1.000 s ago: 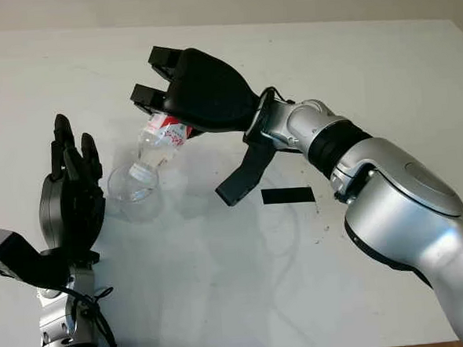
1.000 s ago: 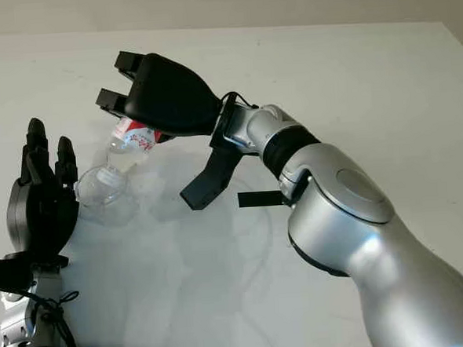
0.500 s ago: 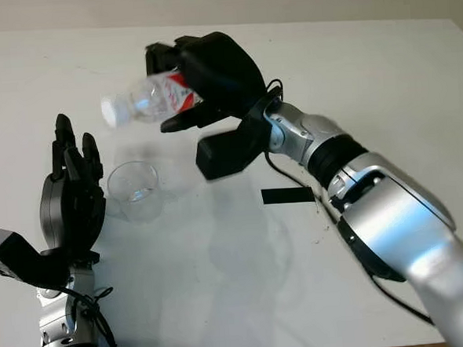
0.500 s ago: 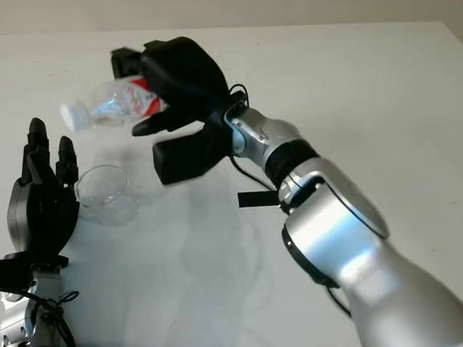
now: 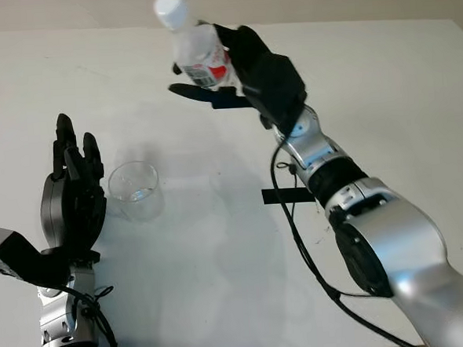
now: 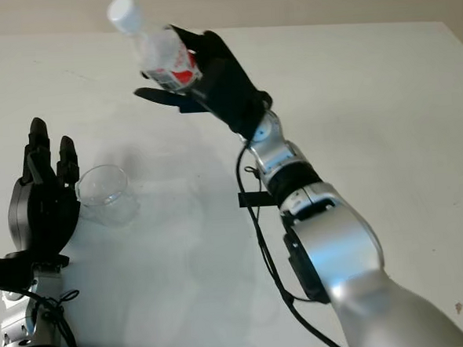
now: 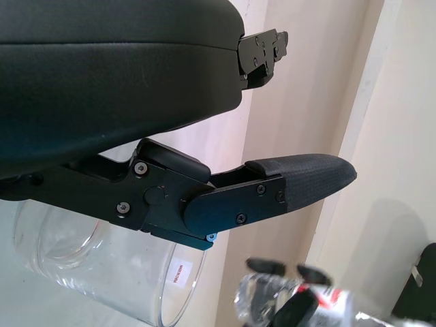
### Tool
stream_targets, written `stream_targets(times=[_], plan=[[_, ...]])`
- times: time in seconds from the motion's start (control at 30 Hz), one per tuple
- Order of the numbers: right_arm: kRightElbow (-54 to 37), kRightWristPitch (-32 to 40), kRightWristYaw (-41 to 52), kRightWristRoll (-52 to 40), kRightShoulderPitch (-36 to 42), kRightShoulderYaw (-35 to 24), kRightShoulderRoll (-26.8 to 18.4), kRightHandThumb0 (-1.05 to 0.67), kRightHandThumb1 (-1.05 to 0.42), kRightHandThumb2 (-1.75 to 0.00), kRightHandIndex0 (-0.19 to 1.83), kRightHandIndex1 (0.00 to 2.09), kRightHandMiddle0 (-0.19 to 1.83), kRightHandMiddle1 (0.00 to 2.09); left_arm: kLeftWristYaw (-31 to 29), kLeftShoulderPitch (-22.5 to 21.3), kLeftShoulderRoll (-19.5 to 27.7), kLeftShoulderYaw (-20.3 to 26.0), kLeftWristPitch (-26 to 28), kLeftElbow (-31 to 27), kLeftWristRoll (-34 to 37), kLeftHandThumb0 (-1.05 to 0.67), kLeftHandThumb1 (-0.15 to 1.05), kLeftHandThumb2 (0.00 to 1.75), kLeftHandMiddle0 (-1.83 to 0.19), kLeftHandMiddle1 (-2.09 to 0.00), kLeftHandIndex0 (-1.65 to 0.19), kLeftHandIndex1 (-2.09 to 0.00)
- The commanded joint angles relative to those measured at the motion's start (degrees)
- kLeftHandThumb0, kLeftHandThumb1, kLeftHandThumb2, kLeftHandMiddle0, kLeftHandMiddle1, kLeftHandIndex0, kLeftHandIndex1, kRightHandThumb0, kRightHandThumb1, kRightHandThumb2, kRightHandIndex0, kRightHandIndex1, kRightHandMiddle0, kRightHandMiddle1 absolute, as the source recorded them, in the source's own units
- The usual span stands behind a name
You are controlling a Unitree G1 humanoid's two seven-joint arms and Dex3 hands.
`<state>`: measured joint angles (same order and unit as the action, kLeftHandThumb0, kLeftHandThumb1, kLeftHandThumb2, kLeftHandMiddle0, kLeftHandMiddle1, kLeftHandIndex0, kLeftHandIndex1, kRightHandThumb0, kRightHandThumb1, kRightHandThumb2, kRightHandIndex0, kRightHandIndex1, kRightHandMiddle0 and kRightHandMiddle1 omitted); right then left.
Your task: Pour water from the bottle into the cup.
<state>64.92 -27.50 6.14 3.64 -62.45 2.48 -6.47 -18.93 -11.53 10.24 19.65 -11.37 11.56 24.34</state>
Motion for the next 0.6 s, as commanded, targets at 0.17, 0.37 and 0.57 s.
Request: stream_targets(times=[0.17,0.37,0.57], plan=[[-18.5,13.8,9.1,-9.4,10.8,-5.8,-2.0,-0.34,-1.05,-0.46,1.14,2.09,0.73,2.09,-0.6,1.5,-1.0,-0.4,0.5,2.5,0.1,-0.78,1.05,0.67,0.19,0.0,0.19,0.0],[-35.5,23.6,10.1,-11.6,21.6,-7.2,-3.9,-0.34,-1.05,-0.47,1.18,2.09,0.73,2.09,-0.9,1.6,-1.2,-0.5,1.1,2.0,0.6,-0.79,1.05,0.67,0.19,0.0,0.19,0.0],[-45.6,22.6,10.7,-9.1,31.2,-6.3,-5.8,-0.32,-1.05,-0.46,1.12,2.09,0.66,2.09,-1.5,1.7,-0.9,-0.5,1.2,2.0,0.6,-0.8,1.05,0.68,0.19,0.0,0.19,0.0]])
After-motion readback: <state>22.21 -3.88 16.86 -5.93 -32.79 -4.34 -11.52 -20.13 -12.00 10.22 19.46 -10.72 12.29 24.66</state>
